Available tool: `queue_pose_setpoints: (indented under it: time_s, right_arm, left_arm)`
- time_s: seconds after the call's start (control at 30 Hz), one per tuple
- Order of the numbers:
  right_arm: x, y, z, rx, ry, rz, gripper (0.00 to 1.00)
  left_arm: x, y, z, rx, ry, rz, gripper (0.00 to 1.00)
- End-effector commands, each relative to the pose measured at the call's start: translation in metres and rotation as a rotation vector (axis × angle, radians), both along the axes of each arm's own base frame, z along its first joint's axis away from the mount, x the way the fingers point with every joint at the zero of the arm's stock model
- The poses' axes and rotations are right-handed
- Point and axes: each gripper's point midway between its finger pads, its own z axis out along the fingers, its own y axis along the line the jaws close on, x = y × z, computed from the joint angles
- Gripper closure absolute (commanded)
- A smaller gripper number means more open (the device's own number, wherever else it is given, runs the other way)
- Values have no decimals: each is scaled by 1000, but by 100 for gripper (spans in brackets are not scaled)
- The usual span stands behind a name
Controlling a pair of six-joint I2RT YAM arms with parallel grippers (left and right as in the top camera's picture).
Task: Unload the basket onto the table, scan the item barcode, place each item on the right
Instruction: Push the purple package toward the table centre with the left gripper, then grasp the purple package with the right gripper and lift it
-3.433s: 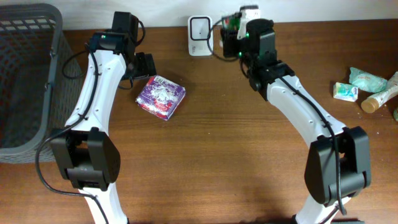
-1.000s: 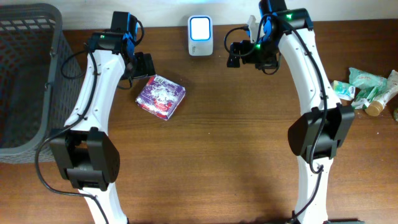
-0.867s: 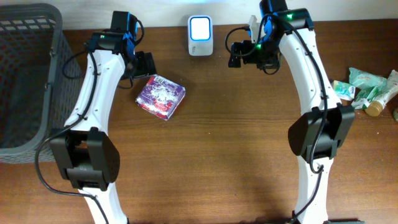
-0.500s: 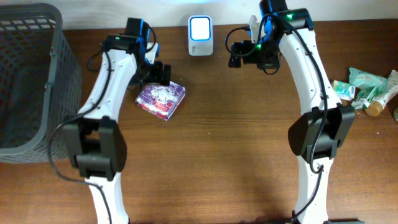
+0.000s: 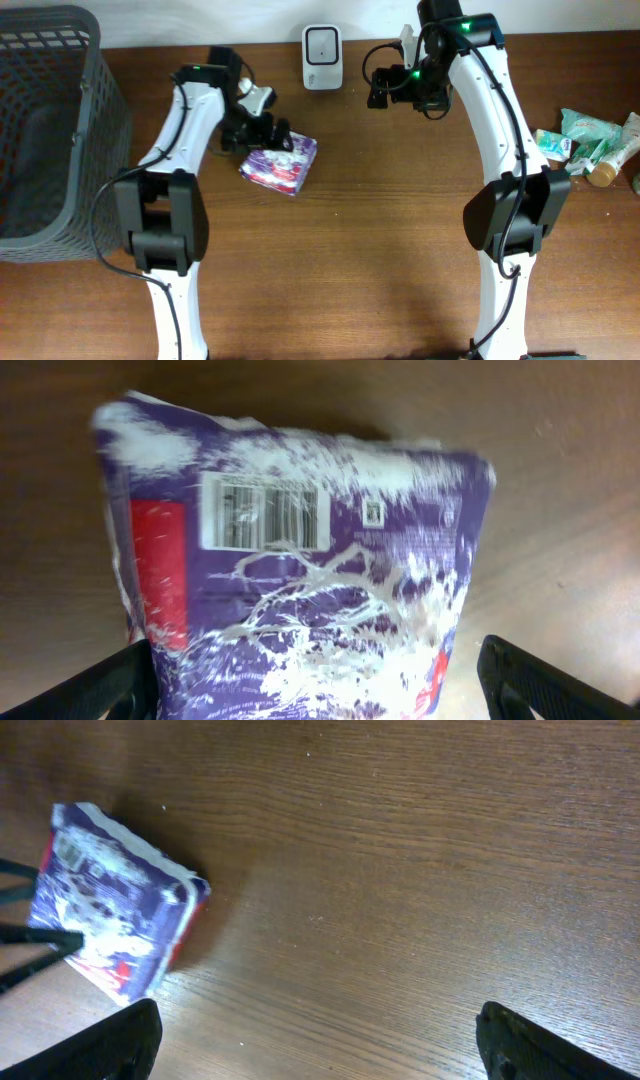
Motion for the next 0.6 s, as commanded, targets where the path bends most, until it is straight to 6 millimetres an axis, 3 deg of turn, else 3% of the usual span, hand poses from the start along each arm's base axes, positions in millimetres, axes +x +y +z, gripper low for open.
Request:
queue_pose_setpoints:
  time_s: [0.0, 0.07, 0.1, 0.17, 0.23, 0.3, 0.33, 0.37, 0.5, 0.57]
  right_arm:
    - [0, -2, -1, -12, -3, 6, 1]
    - [0, -2, -1, -12, -3, 6, 1]
    - [0, -2, -1, -12, -3, 6, 1]
    - [0, -2, -1, -12, -3, 6, 1]
    - [0, -2, -1, -12, -3, 6, 1]
    - [0, -2, -1, -12, -3, 6, 1]
    - [0, -2, -1, -12, -3, 6, 1]
    - [0, -2, -1, -12, -3, 6, 1]
    - [0, -2, -1, -12, -3, 6, 1]
    - [0, -2, -1, -12, -3, 6, 1]
  left_arm:
    - [-25, -40, -14, -68, 93, -89, 1]
    - [-40, -75, -5, -148, 112, -149, 1]
    - [-43, -84, -3, -143, 108, -171, 1]
    - [-40, -90, 9, -143, 90, -184, 1]
    - [-28, -86, 34, -142, 44, -174, 1]
    - [3, -47, 65, -31, -40, -54, 1]
    - [22, -5, 76, 93, -77, 94, 1]
    - [31, 20, 79, 159, -93, 176, 1]
    - [39, 73, 64, 317, -91, 285, 1]
    - [40, 79, 54, 343, -79, 291, 1]
